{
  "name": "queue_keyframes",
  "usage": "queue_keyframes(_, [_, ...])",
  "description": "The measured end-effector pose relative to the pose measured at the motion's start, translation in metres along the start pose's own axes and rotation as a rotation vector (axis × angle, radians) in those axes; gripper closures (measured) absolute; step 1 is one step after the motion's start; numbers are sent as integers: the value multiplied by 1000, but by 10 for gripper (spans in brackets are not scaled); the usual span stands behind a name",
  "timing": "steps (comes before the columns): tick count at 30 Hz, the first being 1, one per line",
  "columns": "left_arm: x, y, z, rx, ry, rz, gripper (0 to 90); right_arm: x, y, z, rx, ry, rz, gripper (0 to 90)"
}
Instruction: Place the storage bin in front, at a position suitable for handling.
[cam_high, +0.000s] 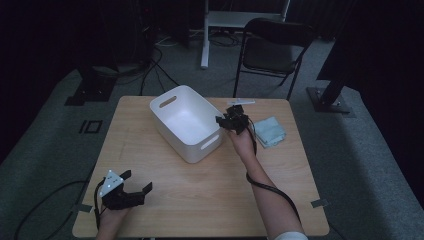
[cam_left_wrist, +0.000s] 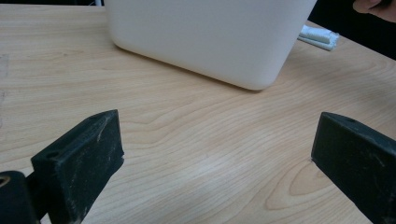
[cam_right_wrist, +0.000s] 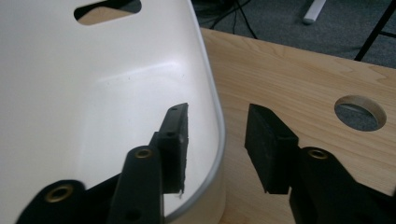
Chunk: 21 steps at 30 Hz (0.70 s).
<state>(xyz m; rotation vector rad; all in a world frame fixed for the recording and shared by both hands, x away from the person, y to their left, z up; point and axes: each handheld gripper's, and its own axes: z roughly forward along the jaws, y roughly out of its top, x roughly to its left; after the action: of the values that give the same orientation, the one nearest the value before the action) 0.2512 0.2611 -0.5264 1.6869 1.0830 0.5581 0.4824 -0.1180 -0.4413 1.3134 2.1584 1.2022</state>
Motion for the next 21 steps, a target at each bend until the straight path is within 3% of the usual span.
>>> queue_keyframes(3, [0, 0, 0, 0, 0, 2, 24, 1, 1, 1, 9, -4, -3, 625])
queue_keyframes(6, [-1, 0, 0, 1, -2, 2, 24, 5, 6, 6, 47, -15, -39, 782])
queue_keyframes(9, [0, 0, 0, 1, 0, 0, 24, 8, 9, 7, 59, -49, -57, 839])
queue_keyframes(21, [-3, -1, 2, 11, -10, 2, 24, 6, 10, 5, 70, -28, -65, 849])
